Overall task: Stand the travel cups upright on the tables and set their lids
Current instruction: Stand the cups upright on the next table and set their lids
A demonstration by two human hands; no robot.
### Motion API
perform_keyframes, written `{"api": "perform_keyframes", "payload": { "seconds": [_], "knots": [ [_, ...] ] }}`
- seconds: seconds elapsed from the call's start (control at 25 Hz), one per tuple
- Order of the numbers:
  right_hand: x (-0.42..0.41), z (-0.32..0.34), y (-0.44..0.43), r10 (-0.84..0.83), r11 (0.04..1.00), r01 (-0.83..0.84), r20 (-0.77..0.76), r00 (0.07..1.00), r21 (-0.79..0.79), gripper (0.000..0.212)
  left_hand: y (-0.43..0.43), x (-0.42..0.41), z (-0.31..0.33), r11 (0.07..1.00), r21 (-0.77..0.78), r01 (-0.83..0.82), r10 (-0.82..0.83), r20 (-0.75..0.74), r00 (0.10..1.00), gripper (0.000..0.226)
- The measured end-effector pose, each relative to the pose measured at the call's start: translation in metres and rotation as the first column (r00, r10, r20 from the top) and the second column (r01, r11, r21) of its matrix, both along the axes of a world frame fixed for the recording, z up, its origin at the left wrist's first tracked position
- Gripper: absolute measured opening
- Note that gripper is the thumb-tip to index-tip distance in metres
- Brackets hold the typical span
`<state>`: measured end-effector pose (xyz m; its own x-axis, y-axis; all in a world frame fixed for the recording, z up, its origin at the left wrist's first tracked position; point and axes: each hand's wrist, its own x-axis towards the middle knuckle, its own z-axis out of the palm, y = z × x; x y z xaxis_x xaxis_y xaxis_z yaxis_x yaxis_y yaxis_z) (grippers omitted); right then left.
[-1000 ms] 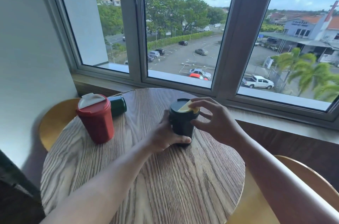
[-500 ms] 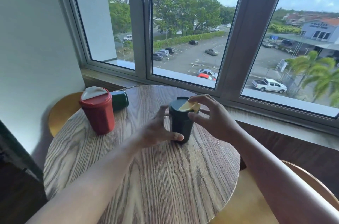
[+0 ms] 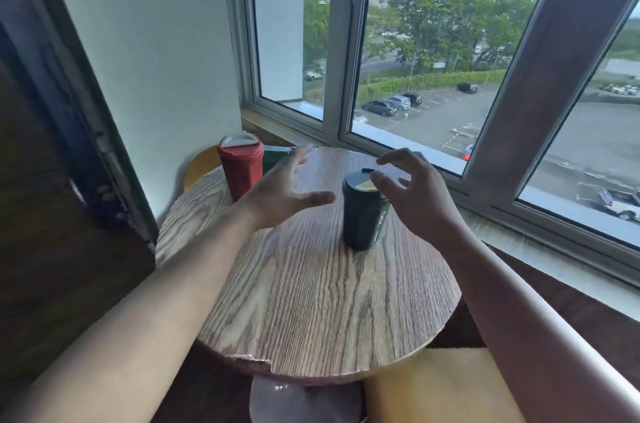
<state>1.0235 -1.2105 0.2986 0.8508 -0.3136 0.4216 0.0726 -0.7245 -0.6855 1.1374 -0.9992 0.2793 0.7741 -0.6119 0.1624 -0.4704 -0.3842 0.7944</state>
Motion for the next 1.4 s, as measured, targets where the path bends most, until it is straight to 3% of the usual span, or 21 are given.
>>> {"api": "perform_keyframes", "payload": {
  "seconds": [0.12, 0.24, 0.32, 0.4, 0.52, 0.6, 0.72, 1.0, 1.24, 1.4],
  "knots": [
    [0.005, 0.014, 0.014, 0.015, 1.000, -0.016, 0.059, 0.998, 0.020, 0.019, 0.016, -0.003, 0.018, 0.996, -0.033, -0.088, 0.091, 0.086, 0.992, 0.116],
    [0.011, 0.021, 0.028, -0.008, 1.000, 0.010, 0.082, 0.997, -0.020, 0.020, 0.035, 0.016, 0.031, 0.978, -0.099, -0.185, 0.199, 0.158, 0.967, 0.085],
    [0.015, 0.020, 0.033, -0.092, 0.991, 0.092, 0.005, 0.996, -0.095, 0.026, 0.049, 0.043, 0.038, 0.960, -0.089, -0.267, 0.281, 0.234, 0.931, 0.059],
    [0.019, 0.014, 0.032, -0.184, 0.975, 0.170, -0.097, 0.978, -0.140, 0.031, 0.060, 0.080, 0.040, 0.946, 0.021, -0.322, 0.306, 0.263, 0.915, 0.048],
    [0.021, 0.000, 0.033, -0.226, 0.970, 0.207, -0.167, 0.960, -0.125, 0.031, 0.071, 0.129, 0.034, 0.939, 0.179, -0.294, 0.262, 0.181, 0.948, 0.054],
    [0.024, -0.008, 0.036, -0.264, 0.961, 0.245, -0.165, 0.950, -0.128, 0.027, 0.074, 0.153, 0.029, 0.950, 0.246, -0.191, 0.179, 0.073, 0.981, 0.060],
    [0.029, -0.018, 0.041, -0.330, 0.942, 0.319, -0.118, 0.937, -0.104, 0.022, 0.074, 0.175, 0.027, 0.965, 0.257, -0.056, 0.069, -0.044, 0.997, 0.054],
    [0.031, -0.033, 0.052, -0.426, 0.900, 0.419, -0.042, 0.904, -0.119, 0.016, 0.068, 0.188, 0.028, 0.958, 0.264, -0.111, 0.086, 0.105, 0.991, 0.046],
    [0.036, -0.044, 0.047, -0.401, 0.913, 0.402, 0.030, 0.916, -0.067, 0.014, 0.028, 0.130, 0.039, 0.968, 0.139, -0.208, 0.181, 0.182, 0.966, 0.052],
    [0.035, -0.045, 0.046, -0.366, 0.930, 0.367, 0.038, 0.930, -0.022, 0.015, -0.005, 0.090, 0.037, 0.953, 0.182, -0.243, 0.208, 0.196, 0.958, 0.049]
  ]
}}
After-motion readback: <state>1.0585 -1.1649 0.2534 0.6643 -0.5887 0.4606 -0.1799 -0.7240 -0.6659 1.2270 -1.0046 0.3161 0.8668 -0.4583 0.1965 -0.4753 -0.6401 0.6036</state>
